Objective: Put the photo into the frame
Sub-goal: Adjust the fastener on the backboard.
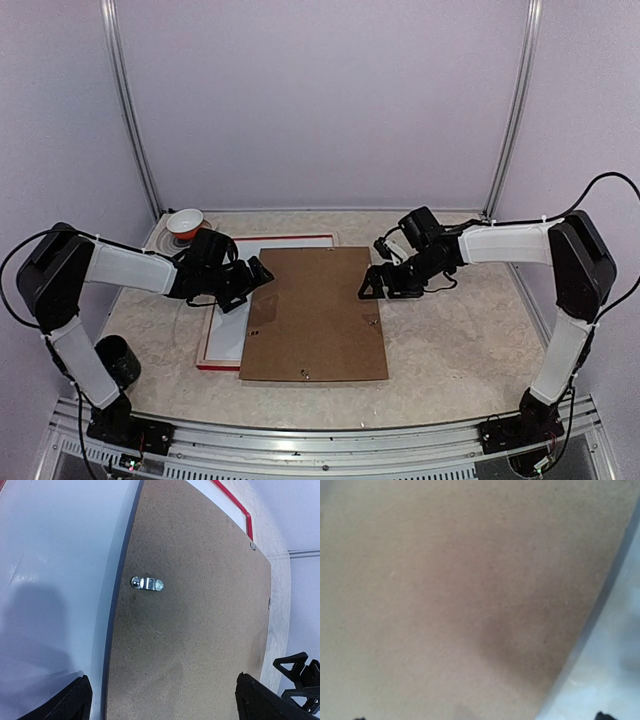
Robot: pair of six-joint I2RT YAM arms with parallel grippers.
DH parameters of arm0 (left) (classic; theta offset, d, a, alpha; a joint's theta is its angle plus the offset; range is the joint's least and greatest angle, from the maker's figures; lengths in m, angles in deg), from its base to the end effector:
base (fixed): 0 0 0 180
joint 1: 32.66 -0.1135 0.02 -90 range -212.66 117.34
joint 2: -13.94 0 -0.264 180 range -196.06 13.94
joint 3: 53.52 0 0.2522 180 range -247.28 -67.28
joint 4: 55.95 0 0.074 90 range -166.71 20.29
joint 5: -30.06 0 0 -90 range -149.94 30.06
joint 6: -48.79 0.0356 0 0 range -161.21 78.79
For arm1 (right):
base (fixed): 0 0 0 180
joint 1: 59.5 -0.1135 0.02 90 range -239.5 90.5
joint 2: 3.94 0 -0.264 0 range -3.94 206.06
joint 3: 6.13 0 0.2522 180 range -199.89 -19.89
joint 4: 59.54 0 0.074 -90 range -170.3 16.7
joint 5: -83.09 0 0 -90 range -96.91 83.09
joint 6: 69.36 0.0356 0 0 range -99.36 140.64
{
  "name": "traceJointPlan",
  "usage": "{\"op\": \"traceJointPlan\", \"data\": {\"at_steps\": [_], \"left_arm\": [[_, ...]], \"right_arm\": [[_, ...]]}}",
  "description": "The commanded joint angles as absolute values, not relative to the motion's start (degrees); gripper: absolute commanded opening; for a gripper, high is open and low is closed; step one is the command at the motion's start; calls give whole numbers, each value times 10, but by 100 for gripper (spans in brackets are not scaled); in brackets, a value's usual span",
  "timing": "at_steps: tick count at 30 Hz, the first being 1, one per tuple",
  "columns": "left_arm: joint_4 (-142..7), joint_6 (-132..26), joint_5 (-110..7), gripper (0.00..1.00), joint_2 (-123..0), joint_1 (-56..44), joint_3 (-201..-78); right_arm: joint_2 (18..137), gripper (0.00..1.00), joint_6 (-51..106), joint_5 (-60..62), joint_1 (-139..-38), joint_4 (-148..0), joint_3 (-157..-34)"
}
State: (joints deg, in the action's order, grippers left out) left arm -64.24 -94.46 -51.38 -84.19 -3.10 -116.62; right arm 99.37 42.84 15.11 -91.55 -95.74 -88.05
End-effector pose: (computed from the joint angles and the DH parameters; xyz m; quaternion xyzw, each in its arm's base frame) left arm 0.2960 -0.1740 0.1552 -0.1590 0.9022 -0.3127 0.2510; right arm 0.3090 0.2092 0.1881 -0.1340 0.9345 0.2881 0.1602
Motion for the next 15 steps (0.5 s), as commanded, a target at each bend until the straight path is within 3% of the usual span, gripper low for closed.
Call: {"op": "traceJointPlan", "data": {"at_steps": [1, 15], "left_arm": [[-644, -935, -516, 99, -844, -27, -1177], [-620, -948, -494, 99, -865, -16, -1182]], "right_arm": [[1019, 99, 444, 161, -910, -932, -898], [1058, 99, 441, 201, -910, -917, -931]]}}
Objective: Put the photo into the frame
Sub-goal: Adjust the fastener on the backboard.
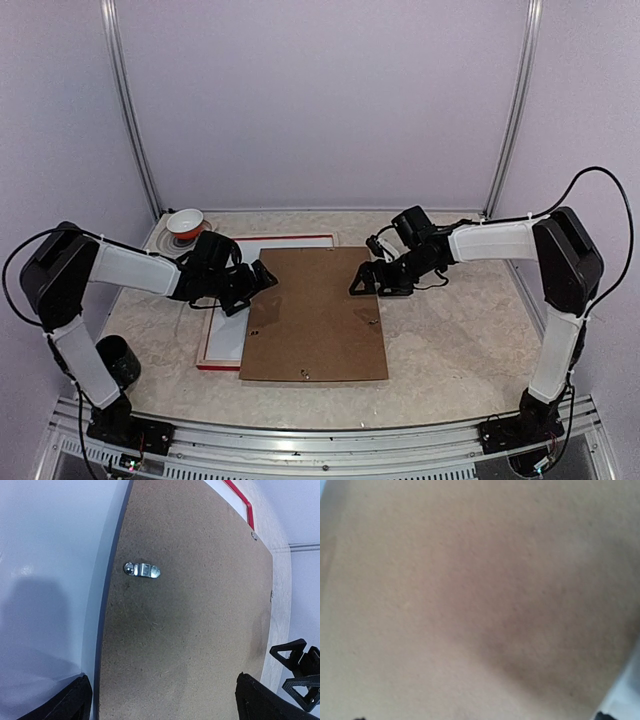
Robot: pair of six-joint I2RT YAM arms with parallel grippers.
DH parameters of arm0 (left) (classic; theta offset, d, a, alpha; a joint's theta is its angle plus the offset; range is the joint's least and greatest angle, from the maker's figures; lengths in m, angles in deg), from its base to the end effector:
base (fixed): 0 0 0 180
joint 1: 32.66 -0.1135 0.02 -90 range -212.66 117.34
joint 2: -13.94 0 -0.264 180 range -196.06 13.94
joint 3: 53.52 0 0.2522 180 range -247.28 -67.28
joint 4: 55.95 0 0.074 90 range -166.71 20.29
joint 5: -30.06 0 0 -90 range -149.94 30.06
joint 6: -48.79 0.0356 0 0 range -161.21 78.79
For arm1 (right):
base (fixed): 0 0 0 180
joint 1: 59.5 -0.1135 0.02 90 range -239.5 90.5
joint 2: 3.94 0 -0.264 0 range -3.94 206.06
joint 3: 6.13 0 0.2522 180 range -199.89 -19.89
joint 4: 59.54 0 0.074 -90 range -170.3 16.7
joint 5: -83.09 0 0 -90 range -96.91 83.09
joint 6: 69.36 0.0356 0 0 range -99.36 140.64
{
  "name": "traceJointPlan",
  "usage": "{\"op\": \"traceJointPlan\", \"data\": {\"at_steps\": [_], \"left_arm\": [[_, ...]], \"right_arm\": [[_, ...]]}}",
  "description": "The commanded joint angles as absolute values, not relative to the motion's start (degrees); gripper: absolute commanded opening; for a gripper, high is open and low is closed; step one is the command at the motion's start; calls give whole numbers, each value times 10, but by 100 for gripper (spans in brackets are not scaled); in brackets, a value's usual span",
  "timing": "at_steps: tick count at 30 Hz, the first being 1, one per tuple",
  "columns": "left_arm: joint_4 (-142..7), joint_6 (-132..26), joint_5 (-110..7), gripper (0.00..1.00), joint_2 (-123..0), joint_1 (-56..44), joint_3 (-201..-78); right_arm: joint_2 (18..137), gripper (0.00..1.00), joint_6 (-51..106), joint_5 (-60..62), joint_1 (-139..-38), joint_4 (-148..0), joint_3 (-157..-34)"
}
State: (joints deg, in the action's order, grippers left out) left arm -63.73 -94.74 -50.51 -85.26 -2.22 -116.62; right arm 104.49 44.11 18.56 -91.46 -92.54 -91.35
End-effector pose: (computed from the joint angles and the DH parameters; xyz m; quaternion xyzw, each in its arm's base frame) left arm 0.2942 -0.1796 0.1499 -0.1520 0.9049 -0.3174 0.2396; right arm 0.3264 0.2217 0.1764 -0.1330 0.9260 0.3186 0.1529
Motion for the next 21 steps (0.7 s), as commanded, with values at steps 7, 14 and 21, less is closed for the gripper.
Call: {"op": "traceJointPlan", "data": {"at_steps": [7, 14, 21], "left_arm": [[-616, -952, -493, 99, -862, -15, -1182], [-618, -950, -494, 99, -860, -15, -1181], [-617, -951, -493, 99, -861, -15, -1183]], "right_arm": [[1067, 99, 441, 204, -910, -916, -934], [1060, 99, 442, 185, -910, -918, -928], [1051, 99, 442, 165, -910, -924, -919]]}}
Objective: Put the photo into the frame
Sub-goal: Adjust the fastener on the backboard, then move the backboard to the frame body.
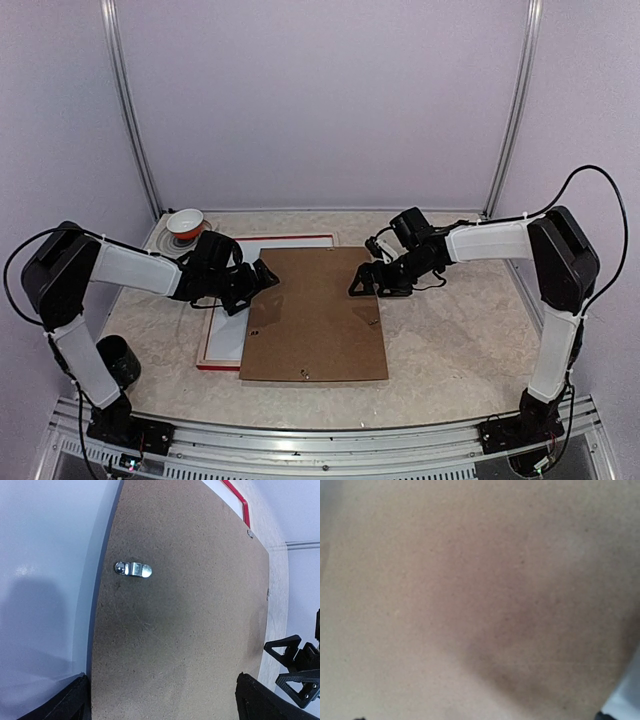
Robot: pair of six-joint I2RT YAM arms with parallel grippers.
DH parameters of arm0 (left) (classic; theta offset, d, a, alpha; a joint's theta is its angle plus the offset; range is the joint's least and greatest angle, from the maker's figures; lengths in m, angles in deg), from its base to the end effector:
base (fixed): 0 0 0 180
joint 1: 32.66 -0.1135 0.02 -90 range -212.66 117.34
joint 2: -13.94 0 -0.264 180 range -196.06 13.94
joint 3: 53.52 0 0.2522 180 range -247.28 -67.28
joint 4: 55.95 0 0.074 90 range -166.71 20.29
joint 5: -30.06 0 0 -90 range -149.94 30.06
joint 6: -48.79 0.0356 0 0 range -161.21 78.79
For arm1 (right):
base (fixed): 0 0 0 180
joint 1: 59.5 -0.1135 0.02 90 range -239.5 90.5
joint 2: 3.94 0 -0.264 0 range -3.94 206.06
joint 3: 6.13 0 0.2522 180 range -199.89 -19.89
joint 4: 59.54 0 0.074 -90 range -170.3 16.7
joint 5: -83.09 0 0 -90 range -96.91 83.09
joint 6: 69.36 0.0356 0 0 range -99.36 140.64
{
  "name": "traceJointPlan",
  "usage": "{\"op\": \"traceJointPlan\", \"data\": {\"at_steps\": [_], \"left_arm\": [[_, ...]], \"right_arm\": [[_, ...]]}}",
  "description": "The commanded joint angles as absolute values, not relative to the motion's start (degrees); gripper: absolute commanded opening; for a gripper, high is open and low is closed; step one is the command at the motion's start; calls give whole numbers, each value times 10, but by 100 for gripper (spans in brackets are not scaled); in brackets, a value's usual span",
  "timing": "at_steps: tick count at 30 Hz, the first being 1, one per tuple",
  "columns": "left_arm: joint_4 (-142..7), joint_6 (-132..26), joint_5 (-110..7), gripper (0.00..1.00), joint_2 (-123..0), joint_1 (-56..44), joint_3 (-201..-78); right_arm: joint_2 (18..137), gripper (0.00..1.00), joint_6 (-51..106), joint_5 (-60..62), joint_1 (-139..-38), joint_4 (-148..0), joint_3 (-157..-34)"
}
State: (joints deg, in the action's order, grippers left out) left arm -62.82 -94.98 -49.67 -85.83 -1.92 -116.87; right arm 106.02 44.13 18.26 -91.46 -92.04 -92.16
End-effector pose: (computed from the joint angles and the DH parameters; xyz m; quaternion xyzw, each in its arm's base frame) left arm 0.2951 -0.1829 0.1492 -0.1478 0.9031 -0.3263 0.2370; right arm 0.3308 0.2242 0.1708 -0.1318 0.9272 0.3158 0.1524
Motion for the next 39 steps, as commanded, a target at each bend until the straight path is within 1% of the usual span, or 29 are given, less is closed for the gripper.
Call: {"op": "traceJointPlan", "data": {"at_steps": [1, 15, 25, 32, 39], "left_arm": [[-617, -951, -493, 99, -861, -15, -1183], [-610, -954, -483, 99, -865, -15, -1189], [-618, -953, -487, 99, -859, -18, -1185], [-616, -954, -485, 99, -859, -18, -1184], [-605, -959, -481, 99, -862, -17, -1180]], "right_arm": [[1052, 99, 442, 164, -910, -923, -918], [1076, 99, 444, 200, -921, -918, -930], [1060, 99, 451, 134, -919, -938, -927], [1067, 99, 464, 186, -919, -900, -907], [1073, 99, 461, 205, -925, -895, -913]]}}
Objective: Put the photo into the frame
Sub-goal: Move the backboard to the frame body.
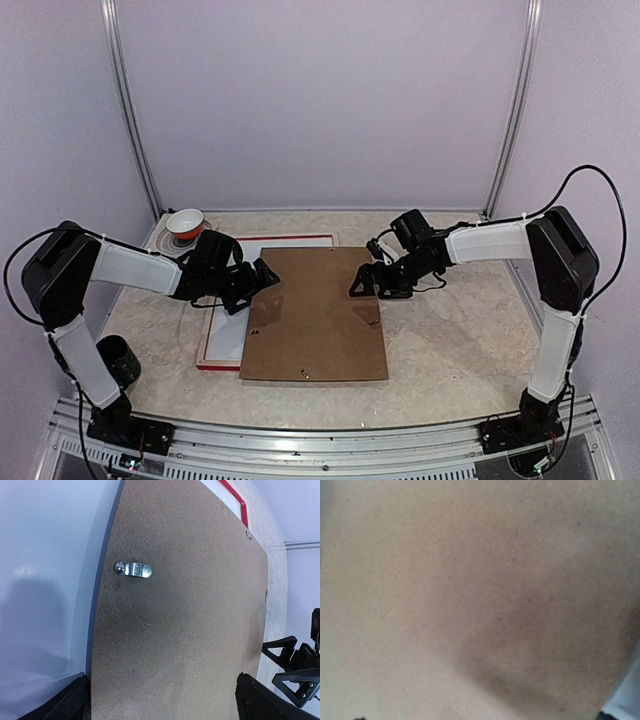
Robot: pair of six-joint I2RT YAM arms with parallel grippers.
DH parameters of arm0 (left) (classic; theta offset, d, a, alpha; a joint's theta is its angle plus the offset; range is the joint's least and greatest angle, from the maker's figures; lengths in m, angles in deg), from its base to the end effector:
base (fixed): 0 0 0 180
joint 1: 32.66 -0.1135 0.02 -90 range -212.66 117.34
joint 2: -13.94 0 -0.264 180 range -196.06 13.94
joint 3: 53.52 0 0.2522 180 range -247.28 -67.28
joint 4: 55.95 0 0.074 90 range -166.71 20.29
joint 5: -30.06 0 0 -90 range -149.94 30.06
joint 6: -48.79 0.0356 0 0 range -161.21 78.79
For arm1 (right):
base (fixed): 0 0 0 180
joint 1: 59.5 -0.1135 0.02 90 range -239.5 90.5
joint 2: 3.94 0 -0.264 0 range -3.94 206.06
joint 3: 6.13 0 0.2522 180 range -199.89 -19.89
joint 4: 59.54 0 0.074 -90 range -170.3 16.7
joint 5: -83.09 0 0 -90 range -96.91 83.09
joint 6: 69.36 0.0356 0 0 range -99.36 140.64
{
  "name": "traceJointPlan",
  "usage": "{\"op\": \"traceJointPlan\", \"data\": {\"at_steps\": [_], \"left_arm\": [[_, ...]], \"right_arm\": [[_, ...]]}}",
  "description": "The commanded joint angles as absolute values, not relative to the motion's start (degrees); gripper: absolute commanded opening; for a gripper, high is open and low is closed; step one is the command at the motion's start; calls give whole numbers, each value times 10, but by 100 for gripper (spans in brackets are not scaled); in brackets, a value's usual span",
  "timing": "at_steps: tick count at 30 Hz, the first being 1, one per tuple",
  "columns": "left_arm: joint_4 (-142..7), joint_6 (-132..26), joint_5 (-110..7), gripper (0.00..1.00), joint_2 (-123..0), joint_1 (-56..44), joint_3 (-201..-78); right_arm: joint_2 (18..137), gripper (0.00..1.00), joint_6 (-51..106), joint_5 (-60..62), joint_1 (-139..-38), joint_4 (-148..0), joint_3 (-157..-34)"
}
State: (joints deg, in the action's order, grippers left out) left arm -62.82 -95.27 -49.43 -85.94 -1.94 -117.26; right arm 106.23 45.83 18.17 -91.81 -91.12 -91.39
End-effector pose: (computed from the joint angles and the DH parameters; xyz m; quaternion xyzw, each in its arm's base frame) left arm 0.2964 -0.1837 0.1505 -0.1490 0.9017 -0.3297 0.2366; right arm 0.3287 0.2257 0.1665 -0.1205 0.9290 0.3176 0.1467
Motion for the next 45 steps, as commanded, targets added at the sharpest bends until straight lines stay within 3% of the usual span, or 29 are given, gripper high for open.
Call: {"op": "traceJointPlan", "data": {"at_steps": [1, 45], "left_arm": [[-604, -959, -480, 99, -862, -17, -1180], [-628, -924, -486, 99, -825, -40, -1209]], "right_arm": [[1074, 99, 462, 206, -926, -893, -913], [1111, 99, 486, 267, -929, -856, -999]]}}
